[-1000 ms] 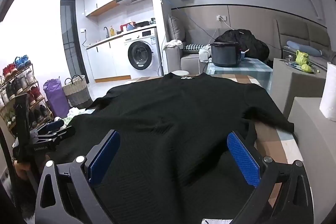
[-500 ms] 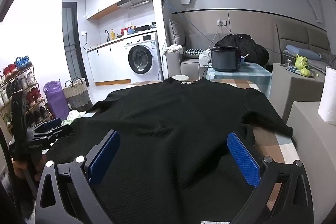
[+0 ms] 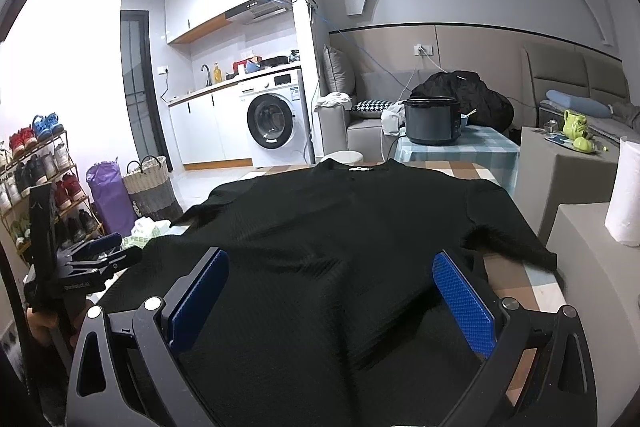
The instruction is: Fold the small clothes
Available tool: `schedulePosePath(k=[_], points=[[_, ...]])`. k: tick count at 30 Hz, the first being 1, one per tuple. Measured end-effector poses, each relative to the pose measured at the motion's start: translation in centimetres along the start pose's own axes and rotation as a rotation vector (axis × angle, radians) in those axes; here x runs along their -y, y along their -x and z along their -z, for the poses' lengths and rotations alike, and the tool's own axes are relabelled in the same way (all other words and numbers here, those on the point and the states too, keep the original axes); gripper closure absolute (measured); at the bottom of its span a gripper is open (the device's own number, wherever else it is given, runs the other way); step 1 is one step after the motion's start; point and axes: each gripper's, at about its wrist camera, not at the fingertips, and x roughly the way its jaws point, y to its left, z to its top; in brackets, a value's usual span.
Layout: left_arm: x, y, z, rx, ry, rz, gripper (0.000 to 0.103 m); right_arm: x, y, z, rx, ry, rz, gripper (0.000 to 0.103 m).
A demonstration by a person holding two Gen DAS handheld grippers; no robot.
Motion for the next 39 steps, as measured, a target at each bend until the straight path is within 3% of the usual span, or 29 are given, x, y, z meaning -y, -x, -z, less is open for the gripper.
schedulePosePath(k=[22, 39], points=[[-0.9, -0.2, -0.3, -0.022, 0.042, 0.001, 0.001, 0.1, -0.4, 0.0, -0.012, -0.027, 0.047, 0.000], [-0.7, -0.6, -0.5, -0.010, 0.018, 0.010, 0.001, 0.7, -0.3, 0.3, -0.022, -0.062, 0.049, 0.000]])
